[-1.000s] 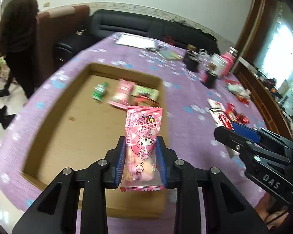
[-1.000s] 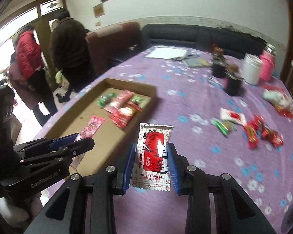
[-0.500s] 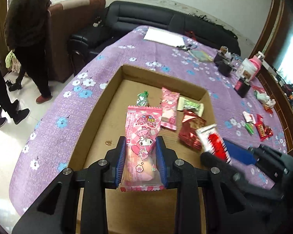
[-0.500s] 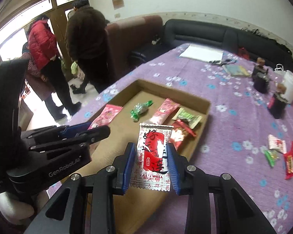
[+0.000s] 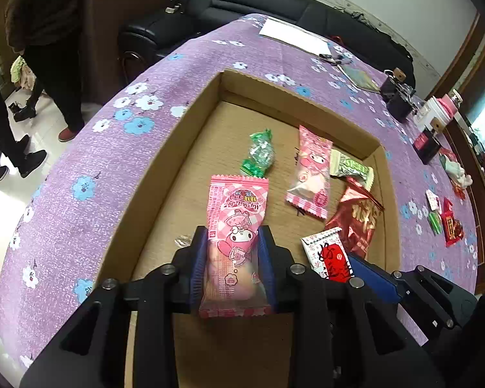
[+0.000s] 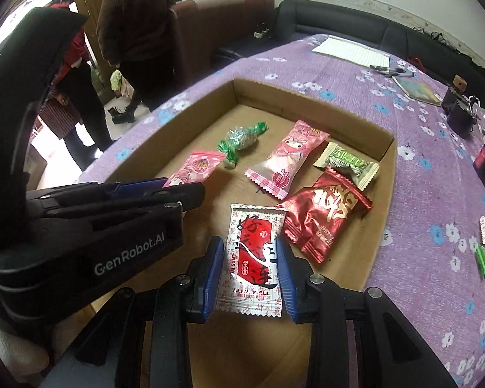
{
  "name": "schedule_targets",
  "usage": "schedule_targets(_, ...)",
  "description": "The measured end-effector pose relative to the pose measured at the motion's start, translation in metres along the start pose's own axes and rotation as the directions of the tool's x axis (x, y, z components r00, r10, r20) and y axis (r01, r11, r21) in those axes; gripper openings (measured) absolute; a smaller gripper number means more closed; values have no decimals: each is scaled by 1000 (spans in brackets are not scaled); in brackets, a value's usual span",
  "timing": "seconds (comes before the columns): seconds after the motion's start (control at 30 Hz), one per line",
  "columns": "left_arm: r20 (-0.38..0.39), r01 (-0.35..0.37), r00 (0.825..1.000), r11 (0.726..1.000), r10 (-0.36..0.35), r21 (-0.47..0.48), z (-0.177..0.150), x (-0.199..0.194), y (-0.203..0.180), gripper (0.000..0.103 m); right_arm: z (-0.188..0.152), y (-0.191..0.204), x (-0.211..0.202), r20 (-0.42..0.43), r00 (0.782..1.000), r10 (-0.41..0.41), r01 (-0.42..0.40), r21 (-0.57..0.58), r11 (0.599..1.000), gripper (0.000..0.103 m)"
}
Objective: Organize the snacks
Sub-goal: 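Open both tools to drop the packets into the box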
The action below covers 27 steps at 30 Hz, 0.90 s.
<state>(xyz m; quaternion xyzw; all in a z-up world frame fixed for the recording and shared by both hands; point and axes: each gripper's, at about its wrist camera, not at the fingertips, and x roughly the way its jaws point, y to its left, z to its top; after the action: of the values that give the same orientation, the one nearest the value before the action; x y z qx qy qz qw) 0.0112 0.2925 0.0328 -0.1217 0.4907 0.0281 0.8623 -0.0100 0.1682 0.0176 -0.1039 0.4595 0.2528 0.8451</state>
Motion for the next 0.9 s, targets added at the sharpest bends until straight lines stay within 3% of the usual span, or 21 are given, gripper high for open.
schedule_targets(0.27,36,14,999,1000,-14,-26,-1,-11,6,30,0,3,2,9,1000,2,-2,-14,1000,39)
schedule_targets(0.5,153,28,988,998,-19,-62,-5,-56,10,31,0,3,-21,82,996,30,-29,-13,999,46)
schedule_targets(0.53,171,24,985,997,-12,-71,-6,-63,9,33,0,3,-26,93,995,35,-34,-11,999,47)
schedule_targets(0.6,207,14,978,995,6,-94,-11,-76,10,51,-2,0,-38,121,992,40,-41,1,999,54)
schedule_targets(0.73,270,-24,962,994,53,-110,-20,-99,3,60,-9,-10,-60,170,984,54,-59,29,998,54)
schedule_targets(0.8,280,-59,956,992,89,-112,-25,-106,-2,78,-14,-22,-74,197,979,51,-64,60,996,54)
schedule_targets(0.9,307,-29,950,993,63,-115,-37,-116,-11,80,-22,-43,-90,221,974,39,-64,107,992,54)
